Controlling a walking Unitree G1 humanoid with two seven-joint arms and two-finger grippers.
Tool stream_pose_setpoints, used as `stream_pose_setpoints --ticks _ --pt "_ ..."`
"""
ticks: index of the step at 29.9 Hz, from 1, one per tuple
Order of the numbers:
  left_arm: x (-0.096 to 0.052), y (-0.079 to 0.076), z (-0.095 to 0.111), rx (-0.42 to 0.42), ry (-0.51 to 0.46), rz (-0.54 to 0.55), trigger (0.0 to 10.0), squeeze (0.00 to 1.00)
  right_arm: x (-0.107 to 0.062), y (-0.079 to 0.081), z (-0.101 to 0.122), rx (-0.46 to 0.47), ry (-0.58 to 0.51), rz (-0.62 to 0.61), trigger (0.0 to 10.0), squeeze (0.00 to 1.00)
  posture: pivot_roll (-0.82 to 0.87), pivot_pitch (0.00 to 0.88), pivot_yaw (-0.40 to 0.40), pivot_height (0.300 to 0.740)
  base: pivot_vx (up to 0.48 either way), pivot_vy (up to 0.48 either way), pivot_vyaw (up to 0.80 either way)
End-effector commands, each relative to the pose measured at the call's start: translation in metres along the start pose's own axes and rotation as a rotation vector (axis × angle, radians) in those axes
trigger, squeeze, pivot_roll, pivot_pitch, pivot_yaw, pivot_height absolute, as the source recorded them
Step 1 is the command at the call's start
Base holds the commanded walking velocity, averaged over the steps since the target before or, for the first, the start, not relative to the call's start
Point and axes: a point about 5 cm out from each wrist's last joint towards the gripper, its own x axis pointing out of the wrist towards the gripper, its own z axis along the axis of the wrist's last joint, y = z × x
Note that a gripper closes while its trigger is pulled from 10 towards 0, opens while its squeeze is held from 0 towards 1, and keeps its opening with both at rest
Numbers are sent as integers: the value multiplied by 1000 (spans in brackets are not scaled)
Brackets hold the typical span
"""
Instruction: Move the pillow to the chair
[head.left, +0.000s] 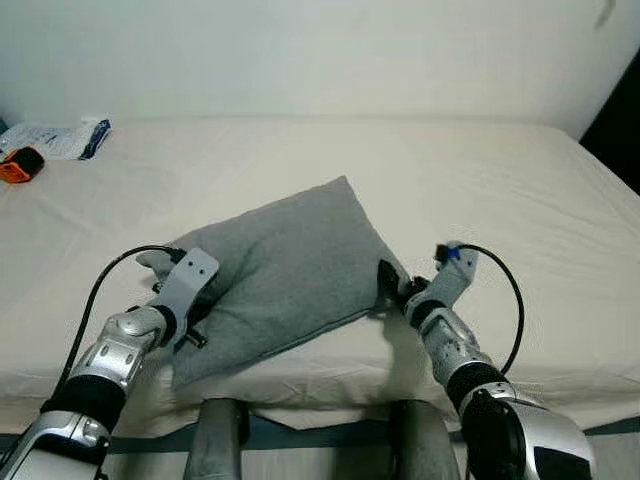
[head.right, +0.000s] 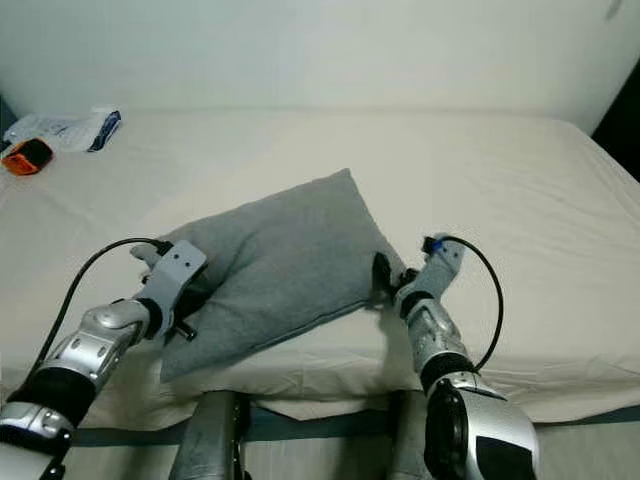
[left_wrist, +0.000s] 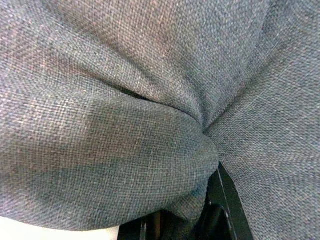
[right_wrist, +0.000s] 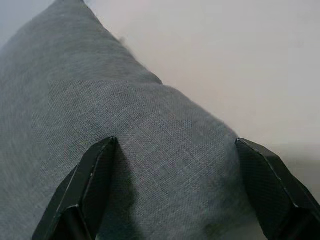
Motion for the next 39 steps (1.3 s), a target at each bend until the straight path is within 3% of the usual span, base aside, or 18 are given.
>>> stream_pose_setpoints --ticks 1,9,14,16,17,18,21,27,30,34,35,39 --pt "12 -26 -7 16 43 -88 0 0 0 1 -8 62 34 -4 10000 0 154 128 -73 560 0 0 0" --pt "10 -22 -9 37 48 -77 0 0 -5 -19 2 145 -42 -155 10000 0 171 139 -69 560 0 0 0" --pt "9 -21 -11 43 52 -68 0 0 -7 -24 -3 167 -12 -195 10000 0 174 143 -67 560 0 0 0" --pt "8 -19 -11 46 52 -59 0 0 -3 0 -25 164 129 -29 10000 0 173 144 -65 560 0 0 0" --pt "8 -19 -11 46 52 -59 0 0 -3 0 -25 164 129 -29 10000 0 173 144 -65 560 0 0 0" --pt "9 -19 -11 47 52 -57 0 0 -2 12 -34 130 187 56 10000 0 172 145 -65 560 0 0 0" --pt "10 -19 -10 52 49 -51 0 0 -3 24 -43 68 247 151 10000 0 175 145 -65 560 0 0 0" --pt "10 -18 -9 58 45 -43 0 0 -3 28 -46 34 250 168 10000 0 177 148 -61 560 0 0 0" --pt "10 -17 -8 59 41 -32 0 0 -2 43 -50 60 246 268 10000 0 177 149 -59 560 0 0 0" --pt "10 -17 -8 59 40 -30 0 0 -2 46 -50 66 243 295 10000 0 177 149 -59 560 0 0 0" --pt "11 -17 -6 58 23 -27 0 0 0 54 -44 67 197 345 10000 0 178 148 -59 560 0 0 0" --pt "12 -19 -3 54 1 -33 0 0 4 55 -31 37 111 330 10000 0 177 145 -60 560 0 0 0"
